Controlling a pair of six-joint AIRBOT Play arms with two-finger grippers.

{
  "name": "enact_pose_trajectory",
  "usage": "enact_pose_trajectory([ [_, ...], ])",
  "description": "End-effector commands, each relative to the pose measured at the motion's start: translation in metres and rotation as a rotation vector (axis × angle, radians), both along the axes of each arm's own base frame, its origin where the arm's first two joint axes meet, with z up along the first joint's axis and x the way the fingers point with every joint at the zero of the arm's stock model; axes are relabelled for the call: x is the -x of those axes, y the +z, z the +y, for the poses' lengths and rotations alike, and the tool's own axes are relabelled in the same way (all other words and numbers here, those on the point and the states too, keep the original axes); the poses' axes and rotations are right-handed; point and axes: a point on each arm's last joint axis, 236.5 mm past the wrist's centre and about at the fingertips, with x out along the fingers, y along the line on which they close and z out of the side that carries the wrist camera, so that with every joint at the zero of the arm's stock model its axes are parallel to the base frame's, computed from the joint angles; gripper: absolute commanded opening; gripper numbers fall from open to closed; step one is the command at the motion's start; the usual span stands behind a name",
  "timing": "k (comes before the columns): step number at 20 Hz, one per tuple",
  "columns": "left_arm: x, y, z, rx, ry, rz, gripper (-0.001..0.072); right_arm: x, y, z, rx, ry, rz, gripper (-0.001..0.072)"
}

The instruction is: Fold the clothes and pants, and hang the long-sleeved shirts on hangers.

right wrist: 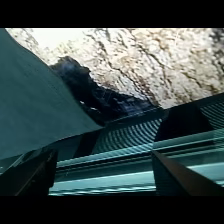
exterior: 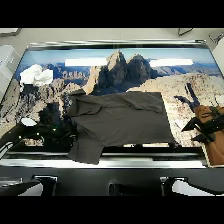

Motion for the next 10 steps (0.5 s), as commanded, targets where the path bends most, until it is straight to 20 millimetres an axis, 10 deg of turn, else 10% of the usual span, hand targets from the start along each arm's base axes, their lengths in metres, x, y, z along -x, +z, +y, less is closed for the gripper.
enact_pose_trajectory([
  [1,-0.009,-0.013,-0.019,-0.008,0.035,-0.025,0.0578,-0.003,-0.006,-0.001,0.003,0.01,-0.029,0.0679],
  [3,-0.011,-0.019,-0.021,-0.021,0.041,-0.024,0.0487,-0.006,-0.009,-0.003,0.015,0.003,-0.041,0.0679],
  [5,-0.013,-0.018,-0.021,-0.025,0.039,-0.035,0.0042,-0.003,-0.016,0.002,-0.003,0.005,-0.035,0.0677],
  [10,-0.023,-0.002,-0.022,-0.02,0.03,-0.094,0.0035,0.001,-0.038,0.046,-0.211,-0.008,-0.02,0.0673],
])
